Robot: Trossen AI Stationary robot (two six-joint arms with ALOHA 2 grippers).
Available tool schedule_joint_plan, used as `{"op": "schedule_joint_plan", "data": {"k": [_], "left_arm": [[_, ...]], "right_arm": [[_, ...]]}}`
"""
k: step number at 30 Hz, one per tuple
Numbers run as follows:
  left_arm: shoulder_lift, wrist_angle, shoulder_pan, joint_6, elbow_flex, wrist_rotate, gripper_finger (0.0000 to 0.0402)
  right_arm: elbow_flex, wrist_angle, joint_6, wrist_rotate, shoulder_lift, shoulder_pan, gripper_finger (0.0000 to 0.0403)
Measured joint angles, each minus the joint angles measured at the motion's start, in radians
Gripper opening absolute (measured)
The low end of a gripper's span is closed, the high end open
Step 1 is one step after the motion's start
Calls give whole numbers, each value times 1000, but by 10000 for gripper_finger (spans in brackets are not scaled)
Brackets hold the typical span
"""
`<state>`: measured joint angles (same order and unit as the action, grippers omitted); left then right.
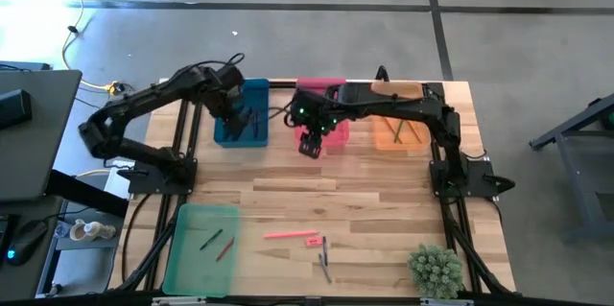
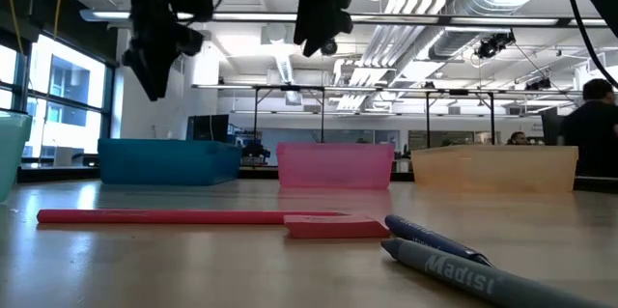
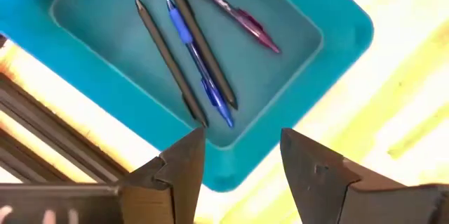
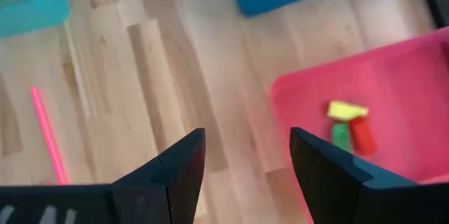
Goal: Sort crayons/erasers/pens/pencils in bins
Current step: Put the pink pencil into the orange bin
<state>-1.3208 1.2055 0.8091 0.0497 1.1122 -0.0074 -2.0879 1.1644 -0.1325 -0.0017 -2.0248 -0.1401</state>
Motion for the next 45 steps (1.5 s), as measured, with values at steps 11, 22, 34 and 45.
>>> {"op": "schedule_joint_plan", "data": {"k": [11,22,34,45], "left_arm": [[198,-50,-77,51,-118,2,172],[203,-50,-111,36,-118,4,172],[203,-52,-112,57,-118,4,172],[202,-50,-112,89,-118,4,172]], "right_arm": [[143,9,-112,15,-4,188,199],[157,-53,-140,103,-8,397,199],[157,-79,-135,98,-116,504,199],[156,-157,-131,69,-192,540,162]]}}
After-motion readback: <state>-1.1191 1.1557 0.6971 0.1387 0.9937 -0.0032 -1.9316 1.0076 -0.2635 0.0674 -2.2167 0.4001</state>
